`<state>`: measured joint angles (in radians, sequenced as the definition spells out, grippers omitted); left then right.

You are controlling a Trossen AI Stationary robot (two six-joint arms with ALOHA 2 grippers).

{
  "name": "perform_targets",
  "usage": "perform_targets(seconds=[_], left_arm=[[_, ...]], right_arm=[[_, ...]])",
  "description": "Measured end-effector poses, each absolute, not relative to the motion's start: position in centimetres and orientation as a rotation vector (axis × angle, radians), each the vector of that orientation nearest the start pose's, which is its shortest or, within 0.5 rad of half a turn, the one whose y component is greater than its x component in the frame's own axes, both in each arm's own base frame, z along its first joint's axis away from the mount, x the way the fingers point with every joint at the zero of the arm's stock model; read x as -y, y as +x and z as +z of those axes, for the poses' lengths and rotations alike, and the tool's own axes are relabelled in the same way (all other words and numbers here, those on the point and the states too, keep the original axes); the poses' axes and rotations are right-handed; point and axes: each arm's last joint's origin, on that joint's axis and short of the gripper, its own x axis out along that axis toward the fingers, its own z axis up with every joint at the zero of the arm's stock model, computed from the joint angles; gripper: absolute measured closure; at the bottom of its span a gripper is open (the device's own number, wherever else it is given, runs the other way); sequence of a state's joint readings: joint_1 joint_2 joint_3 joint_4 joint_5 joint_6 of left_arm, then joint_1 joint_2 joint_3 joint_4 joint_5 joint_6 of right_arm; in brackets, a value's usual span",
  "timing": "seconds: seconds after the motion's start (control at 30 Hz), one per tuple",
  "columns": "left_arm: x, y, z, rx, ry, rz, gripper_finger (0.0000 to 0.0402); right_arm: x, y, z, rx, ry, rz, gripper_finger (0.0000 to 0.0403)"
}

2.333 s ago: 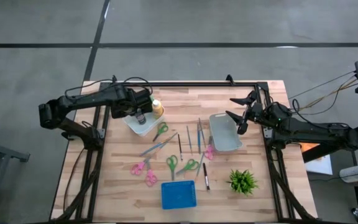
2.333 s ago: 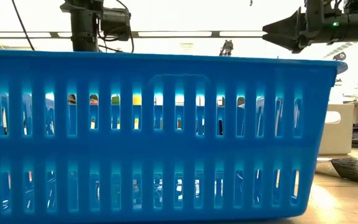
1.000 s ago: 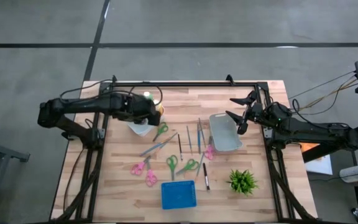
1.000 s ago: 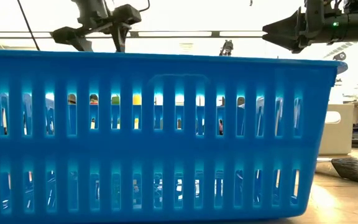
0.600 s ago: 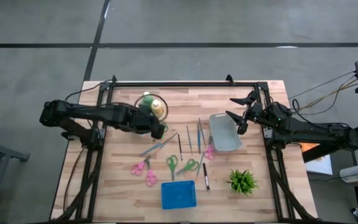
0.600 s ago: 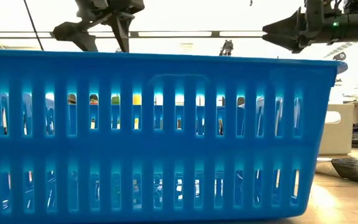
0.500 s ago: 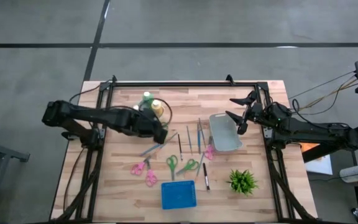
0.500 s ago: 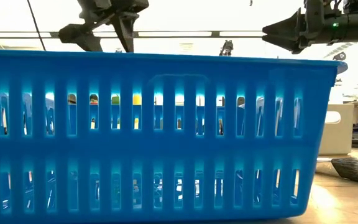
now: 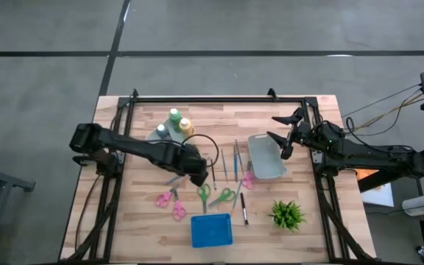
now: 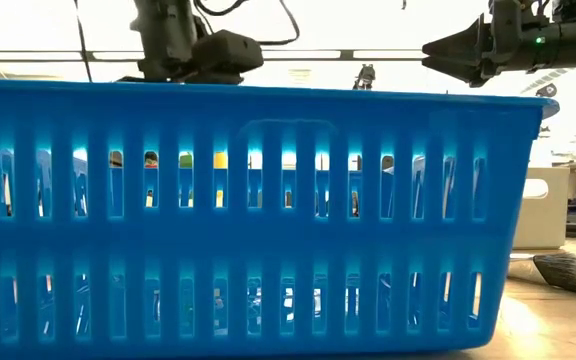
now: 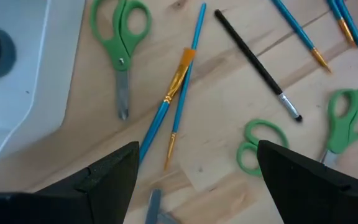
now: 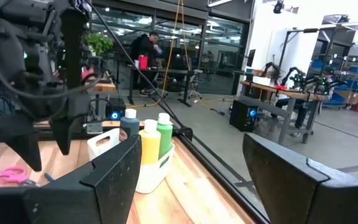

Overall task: Pick & Place Paint Supplies
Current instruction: Put the blue paintbrush into the gray bin

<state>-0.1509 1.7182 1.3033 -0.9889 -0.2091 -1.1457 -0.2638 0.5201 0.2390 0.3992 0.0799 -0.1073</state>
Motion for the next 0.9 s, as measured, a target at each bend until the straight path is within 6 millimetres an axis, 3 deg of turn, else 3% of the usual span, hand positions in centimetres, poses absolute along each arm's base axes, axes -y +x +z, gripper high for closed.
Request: perform_targets(seconds=[0.4, 0.77, 0.9], left_arm=[[4.1, 32.7, 21.6, -1.173, -0.581, 0.784, 0.0073], [4.2, 33.2, 21.5, -1.121, -0.648, 0.797, 0.0073], [4.3, 33.6, 20.5, -1.158, -0.687, 0.8, 0.0073]], right_arm=[[3.8, 13.4, 23.6, 0.098, -0.117, -0.349, 0.0125], [3.8, 13.4, 23.6, 0.099, -0.116, -0.349, 0.0125], [3.8, 13.4, 23.6, 0.098, -0.117, -0.349, 0.0125]])
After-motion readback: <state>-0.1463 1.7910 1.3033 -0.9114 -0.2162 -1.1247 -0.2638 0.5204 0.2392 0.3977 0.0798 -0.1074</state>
